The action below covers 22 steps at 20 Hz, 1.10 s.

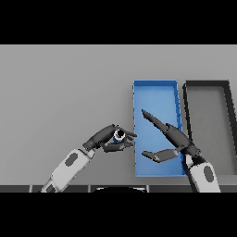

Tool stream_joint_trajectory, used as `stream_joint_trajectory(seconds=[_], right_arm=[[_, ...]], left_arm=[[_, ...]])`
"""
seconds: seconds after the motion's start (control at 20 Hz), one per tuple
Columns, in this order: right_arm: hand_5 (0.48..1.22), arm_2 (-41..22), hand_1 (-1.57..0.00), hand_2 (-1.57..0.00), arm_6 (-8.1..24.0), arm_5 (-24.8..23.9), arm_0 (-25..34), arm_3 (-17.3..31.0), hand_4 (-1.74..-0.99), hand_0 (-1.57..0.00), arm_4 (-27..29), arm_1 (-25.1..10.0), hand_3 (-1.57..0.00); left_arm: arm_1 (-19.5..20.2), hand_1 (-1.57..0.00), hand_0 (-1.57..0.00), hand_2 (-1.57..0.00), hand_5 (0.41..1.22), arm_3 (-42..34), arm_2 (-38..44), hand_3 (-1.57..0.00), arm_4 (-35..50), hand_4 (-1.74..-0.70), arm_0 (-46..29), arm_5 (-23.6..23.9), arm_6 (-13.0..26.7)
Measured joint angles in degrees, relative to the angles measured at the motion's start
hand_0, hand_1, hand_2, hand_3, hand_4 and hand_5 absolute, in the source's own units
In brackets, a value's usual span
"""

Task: Pick up the blue pipe and place it into the blue bin.

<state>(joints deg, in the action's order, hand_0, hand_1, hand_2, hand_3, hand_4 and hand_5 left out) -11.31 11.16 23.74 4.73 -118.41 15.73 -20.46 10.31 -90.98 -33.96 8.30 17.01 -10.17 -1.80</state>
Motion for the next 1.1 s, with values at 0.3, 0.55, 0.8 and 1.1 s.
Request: stream_joint_trajectory(seconds=[0.3,0.55,0.8,1.1], right_arm=[[0.532,-4.69,0.0,0.0,5.69,3.26,10.95,2.17,-1.294,0.0,1.27,0.26,0.0],[0.532,-8.92,0.0,0.0,7.39,5.65,17.27,6.47,-1.241,0.0,0.57,4.22,0.0],[0.512,-10.7,0.0,-0.01,10.29,5.11,21.72,11.09,-1.223,0.0,-0.75,8.13,0.0],[0.528,-10.97,-0.31,-0.33,10.86,8.08,26.81,16.87,-1.352,-0.28,0.24,10.26,-0.23]], left_arm=[[-0.49,-1.57,-1.57,-1.57,1.221,1.52,0.05,-1.44,-0.47,-1.73,0.38,-0.71,-0.3],[-0.56,-1.57,-1.57,-1.57,1.221,1.65,0.77,-1.49,0.95,-1.73,0.85,-2.3,-2.15],[-0.34,-1.57,-1.57,-1.57,1.221,1.04,0.72,-1.51,1.85,-1.73,0.61,-3.15,-0.46],[-0.73,-1.12,-1.24,-1.09,1.221,2.32,1.06,-0.92,1.57,-1.61,1.68,-4.53,-2.42]])
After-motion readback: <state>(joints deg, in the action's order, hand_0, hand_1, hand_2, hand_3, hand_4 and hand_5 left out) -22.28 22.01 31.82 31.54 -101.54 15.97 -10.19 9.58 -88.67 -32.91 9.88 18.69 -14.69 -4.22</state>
